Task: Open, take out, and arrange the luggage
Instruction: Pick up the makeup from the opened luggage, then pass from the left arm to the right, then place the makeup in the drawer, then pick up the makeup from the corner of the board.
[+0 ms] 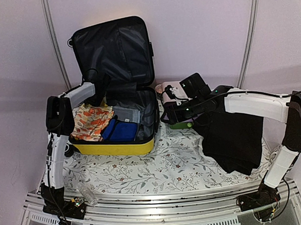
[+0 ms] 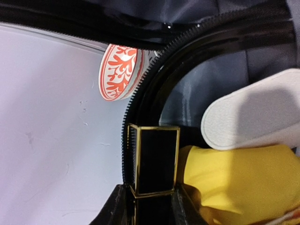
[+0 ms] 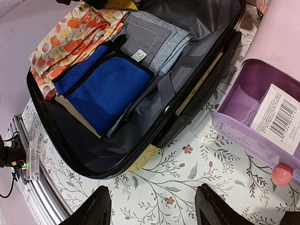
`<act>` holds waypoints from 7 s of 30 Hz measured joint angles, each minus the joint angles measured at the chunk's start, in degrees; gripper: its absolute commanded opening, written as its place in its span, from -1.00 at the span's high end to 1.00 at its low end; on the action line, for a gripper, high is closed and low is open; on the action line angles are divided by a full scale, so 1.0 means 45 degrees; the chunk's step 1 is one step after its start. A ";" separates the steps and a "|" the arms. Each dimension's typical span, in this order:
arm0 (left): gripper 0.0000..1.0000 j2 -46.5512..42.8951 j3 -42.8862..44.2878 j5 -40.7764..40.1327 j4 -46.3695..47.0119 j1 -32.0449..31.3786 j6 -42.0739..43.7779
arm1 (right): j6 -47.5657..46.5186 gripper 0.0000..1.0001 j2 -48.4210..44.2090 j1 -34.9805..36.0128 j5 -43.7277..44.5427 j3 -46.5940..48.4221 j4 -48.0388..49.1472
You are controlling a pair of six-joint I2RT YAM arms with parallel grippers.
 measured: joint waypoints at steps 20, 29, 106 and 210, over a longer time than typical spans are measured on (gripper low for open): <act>0.73 -1.1438 -1.0846 0.8918 0.7927 -0.1593 -0.4022 | 0.0403 -0.30 -0.0073 -0.0097 -0.1564 0.0005 0.1195; 0.76 -1.2993 -1.7044 1.8059 1.6174 -0.1671 -0.8913 | 0.3424 -0.43 -0.1452 -0.0374 -0.4983 -0.1389 0.6669; -0.97 -1.5154 -1.7505 1.7622 1.5518 -0.3162 -0.7810 | -0.8349 0.60 0.2759 -0.0811 0.8767 0.3463 -0.2089; -0.62 -1.7743 -2.1294 1.3051 -0.3415 -0.7223 -2.4213 | -0.1807 0.00 0.0117 0.0486 -0.2186 0.0073 0.0228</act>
